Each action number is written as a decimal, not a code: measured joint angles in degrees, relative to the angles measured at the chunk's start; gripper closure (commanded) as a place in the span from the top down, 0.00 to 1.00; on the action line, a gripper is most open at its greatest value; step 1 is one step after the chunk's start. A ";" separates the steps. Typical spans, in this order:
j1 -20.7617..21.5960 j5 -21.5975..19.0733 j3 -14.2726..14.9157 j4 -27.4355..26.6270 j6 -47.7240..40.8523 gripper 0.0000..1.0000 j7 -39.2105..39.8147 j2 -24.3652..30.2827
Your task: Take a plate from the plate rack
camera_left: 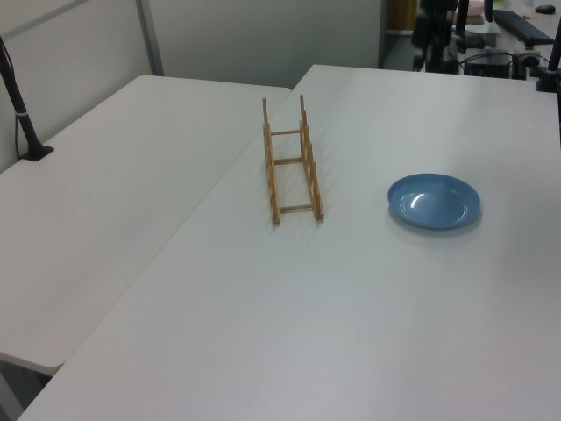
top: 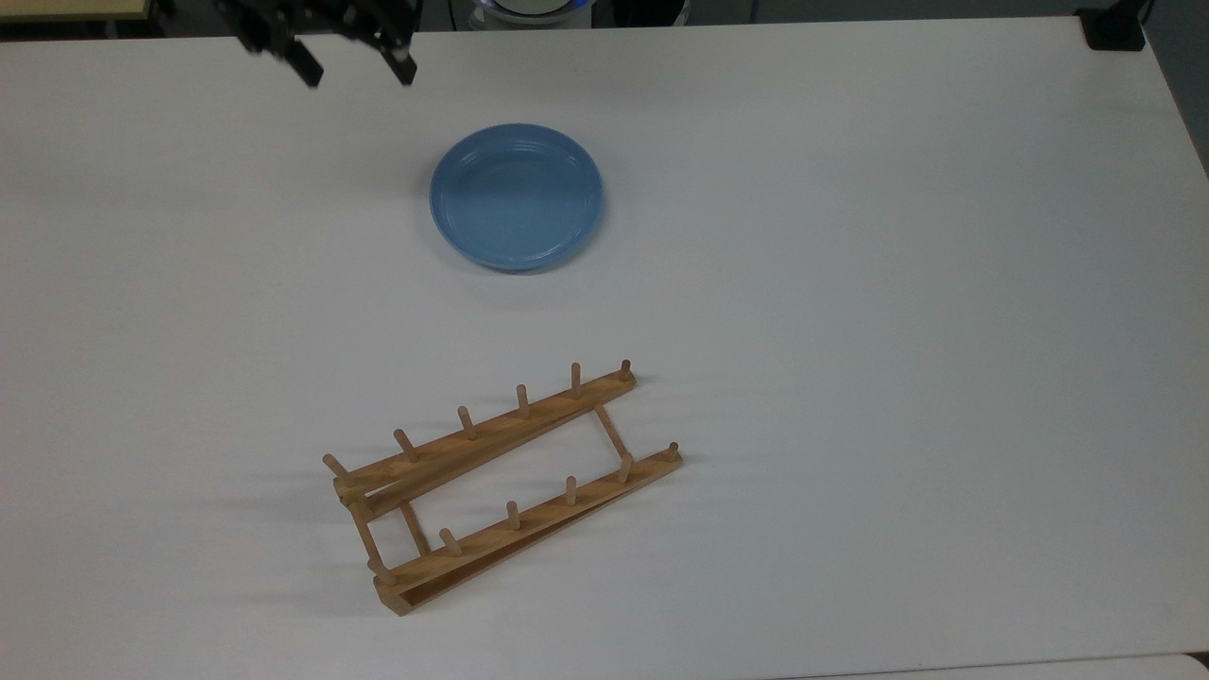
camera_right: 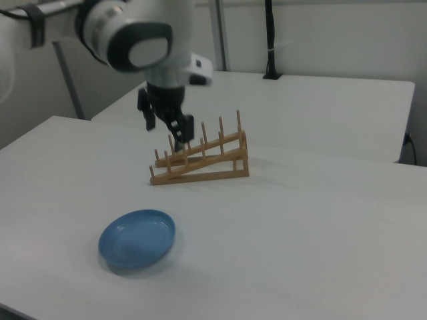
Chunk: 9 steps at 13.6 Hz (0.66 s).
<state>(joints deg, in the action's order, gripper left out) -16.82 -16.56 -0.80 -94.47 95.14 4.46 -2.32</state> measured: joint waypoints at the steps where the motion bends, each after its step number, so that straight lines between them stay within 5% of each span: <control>1: 0.92 0.00 0.02 1.26 -0.50 1.00 -4.07 0.95; 5: 8.70 5.30 0.60 4.37 -8.85 1.00 -18.37 7.60; 9: 13.23 13.15 0.98 3.39 -6.77 1.00 -13.74 7.59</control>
<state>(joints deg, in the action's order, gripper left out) -3.59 -3.41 0.18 -91.08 88.37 -9.28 5.27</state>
